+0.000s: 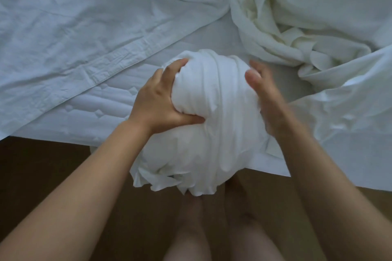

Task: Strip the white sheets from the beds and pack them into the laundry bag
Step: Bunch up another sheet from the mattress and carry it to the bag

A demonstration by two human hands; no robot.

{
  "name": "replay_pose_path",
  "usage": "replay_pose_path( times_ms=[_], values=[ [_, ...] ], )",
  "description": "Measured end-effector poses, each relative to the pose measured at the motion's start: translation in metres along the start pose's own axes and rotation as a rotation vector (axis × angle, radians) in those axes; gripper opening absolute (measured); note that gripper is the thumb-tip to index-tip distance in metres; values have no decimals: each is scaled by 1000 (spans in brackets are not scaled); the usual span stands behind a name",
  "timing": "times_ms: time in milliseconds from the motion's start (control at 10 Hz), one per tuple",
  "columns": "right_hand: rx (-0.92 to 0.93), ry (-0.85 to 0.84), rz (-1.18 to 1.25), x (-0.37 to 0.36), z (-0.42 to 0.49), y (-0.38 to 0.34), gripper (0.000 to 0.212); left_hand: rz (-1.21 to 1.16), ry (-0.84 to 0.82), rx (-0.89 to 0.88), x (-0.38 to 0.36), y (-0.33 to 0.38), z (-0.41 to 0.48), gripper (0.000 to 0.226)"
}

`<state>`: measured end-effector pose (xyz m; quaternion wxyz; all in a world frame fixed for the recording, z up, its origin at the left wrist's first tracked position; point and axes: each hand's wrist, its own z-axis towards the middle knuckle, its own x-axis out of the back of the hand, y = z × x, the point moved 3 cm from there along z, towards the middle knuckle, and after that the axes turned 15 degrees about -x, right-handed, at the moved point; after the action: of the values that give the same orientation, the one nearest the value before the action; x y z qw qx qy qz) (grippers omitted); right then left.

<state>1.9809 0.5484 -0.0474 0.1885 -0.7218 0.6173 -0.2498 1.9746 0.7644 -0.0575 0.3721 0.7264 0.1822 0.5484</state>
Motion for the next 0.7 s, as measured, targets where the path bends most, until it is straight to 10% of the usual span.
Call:
replay_pose_path(
  times_ms=[300,500,600,700],
  values=[
    [159,148,-214,-17,25,9,137,-87,3,107,10,-9,27,109],
    [16,114,-38,-15,30,-20,74,-288,-56,295,24,-7,49,76],
    [-183,76,-270,-25,39,-24,52,-594,-349,482,23,-19,36,63],
    [-297,40,-491,-40,62,-24,67,-668,-352,553,26,-36,20,95]
  ],
)
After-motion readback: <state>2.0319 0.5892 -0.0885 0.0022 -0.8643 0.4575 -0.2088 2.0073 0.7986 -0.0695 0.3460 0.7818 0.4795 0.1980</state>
